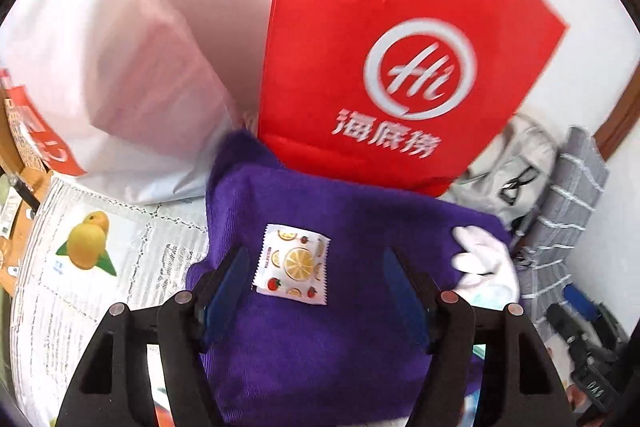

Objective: Organize soft objects
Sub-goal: 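Lower the left gripper to the green wipes pack while the right gripper grasps the white sponge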

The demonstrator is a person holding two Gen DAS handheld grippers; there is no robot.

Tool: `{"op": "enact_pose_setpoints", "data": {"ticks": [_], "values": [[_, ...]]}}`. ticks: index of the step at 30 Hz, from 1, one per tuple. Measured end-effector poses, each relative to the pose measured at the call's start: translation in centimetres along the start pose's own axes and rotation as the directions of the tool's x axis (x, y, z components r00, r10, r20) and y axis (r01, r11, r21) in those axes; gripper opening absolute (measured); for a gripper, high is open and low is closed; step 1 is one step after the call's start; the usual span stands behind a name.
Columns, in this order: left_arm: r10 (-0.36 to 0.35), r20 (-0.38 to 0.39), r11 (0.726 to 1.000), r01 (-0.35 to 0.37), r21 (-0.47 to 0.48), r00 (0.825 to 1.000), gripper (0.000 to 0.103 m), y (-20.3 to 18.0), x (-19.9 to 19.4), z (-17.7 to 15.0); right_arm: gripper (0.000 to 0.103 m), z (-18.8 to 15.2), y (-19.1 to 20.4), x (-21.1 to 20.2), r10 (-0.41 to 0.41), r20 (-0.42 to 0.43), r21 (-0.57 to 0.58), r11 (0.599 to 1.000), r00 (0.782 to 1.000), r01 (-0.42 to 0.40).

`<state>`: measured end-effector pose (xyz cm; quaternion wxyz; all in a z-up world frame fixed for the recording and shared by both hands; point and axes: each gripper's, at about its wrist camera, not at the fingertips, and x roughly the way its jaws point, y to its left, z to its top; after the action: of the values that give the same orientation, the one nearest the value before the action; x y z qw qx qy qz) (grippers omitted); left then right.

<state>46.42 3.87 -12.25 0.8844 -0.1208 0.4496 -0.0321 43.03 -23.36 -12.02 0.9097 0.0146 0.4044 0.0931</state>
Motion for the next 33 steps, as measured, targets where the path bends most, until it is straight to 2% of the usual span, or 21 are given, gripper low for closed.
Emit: {"op": "enact_pose_setpoints", "data": {"ticks": [5,8,12,18,21,26,33], "values": [[-0.045,-0.002,0.999,0.045,0.005,0.999,0.068,0.1,-3.6,-1.4,0.069,-2.3,0.8,-2.7,-0.006,0.023,0.027,1.0,1.0,0.006],[-0.048,-0.02,0.999,0.048,0.014,0.999,0.068,0.2,-5.5,-2.7,0.069,-4.2,0.9,-4.0,0.036,-0.016,0.065,0.997,0.999,-0.035],[-0.089,-0.037,0.996,0.089,0.003,0.995,0.066,1.0,-7.9,-5.1,0.069,-6.8,1.8,-5.2,0.052,-0.058,0.073,0.996,0.997,-0.048],[-0.041,-0.021,0.999,0.041,0.007,0.999,0.066,1.9,-11.1,-9.4,0.069,-10.6,3.3,-7.5,0.044,-0.102,0.075,0.997,0.994,-0.037],[-0.005,-0.004,1.0,0.005,0.013,1.0,0.066,2.7,-12.6,-11.6,0.069,-12.3,4.2,-7.9,0.067,-0.125,0.098,0.994,0.99,-0.055],[0.028,-0.01,1.0,-0.028,0.004,1.0,0.068,4.0,-13.0,-14.8,0.061,-14.4,5.9,-7.6,0.068,-0.155,0.101,0.994,0.986,-0.052],[0.029,-0.028,0.999,-0.03,-0.017,0.999,0.068,6.1,-13.3,-18.4,0.059,-15.6,7.2,-5.4,0.025,-0.192,0.117,0.993,0.981,-0.002]]}}
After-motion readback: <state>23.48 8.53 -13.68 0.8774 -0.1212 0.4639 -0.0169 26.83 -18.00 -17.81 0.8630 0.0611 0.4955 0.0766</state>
